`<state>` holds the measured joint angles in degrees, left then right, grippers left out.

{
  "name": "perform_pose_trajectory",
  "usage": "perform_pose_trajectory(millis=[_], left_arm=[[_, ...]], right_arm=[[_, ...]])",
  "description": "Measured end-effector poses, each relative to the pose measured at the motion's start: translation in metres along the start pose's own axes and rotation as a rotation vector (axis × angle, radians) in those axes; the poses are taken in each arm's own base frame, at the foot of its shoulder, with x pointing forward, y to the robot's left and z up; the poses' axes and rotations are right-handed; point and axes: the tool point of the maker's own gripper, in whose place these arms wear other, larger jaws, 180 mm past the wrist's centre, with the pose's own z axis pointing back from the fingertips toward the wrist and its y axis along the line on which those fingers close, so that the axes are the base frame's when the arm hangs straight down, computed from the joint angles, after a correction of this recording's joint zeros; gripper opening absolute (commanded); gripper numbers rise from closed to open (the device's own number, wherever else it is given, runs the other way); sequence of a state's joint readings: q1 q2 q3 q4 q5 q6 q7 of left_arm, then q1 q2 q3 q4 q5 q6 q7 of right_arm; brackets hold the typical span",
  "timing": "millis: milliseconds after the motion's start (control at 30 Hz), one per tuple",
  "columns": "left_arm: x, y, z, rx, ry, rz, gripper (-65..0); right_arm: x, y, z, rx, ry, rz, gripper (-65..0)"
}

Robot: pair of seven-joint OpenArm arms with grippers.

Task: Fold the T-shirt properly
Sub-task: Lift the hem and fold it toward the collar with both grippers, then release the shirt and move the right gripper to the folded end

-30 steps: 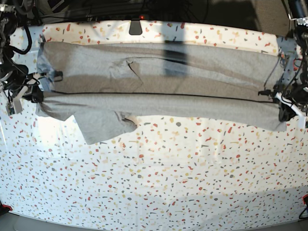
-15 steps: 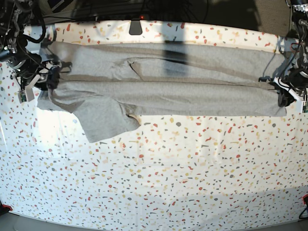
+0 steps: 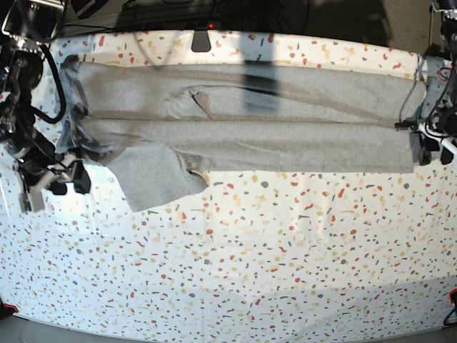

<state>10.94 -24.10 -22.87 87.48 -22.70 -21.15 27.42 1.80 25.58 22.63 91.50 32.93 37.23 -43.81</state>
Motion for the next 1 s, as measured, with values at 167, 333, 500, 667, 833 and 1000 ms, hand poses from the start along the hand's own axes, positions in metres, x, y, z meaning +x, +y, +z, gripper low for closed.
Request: perform_pose_trajectory(millis=[167, 333, 500, 667, 833, 1000], left_arm=[[0.002, -0.003, 0.000, -0.013, -0.012, 0.029, -31.9], [0.001, -0.006, -0.001, -0.016, -0.018, 0.040, -31.9], [0.004, -0.004, 0.000, -0.013, -0.033, 0.037, -31.9], [0.004, -0.005, 0.000, -0.014, -0.033, 0.038, -31.9], [0.004, -0.005, 0.000, -0.013, -0.037, 0.037, -31.9], [0.005, -0.005, 0.000, -0.013, -0.040, 0.038, -31.9]], right_arm=[[0.010, 0.011, -0.035, -0.021, 0.077, 0.101, -29.3], [-0.018, 0.010, -0.076, -0.004, 0.228, 0.085, -29.3], [0.010, 0.002, -0.109, -0.004, 0.242, 0.064, -29.3], [-0.025, 0.009, -0.122, 0.023, 0.428, 0.025, -29.3], [-0.030, 0.018, -0.123, 0.057, 0.465, 0.045, -29.3], [-0.045, 0.023, -0.118, 0.066, 0.544, 0.059, -29.4]])
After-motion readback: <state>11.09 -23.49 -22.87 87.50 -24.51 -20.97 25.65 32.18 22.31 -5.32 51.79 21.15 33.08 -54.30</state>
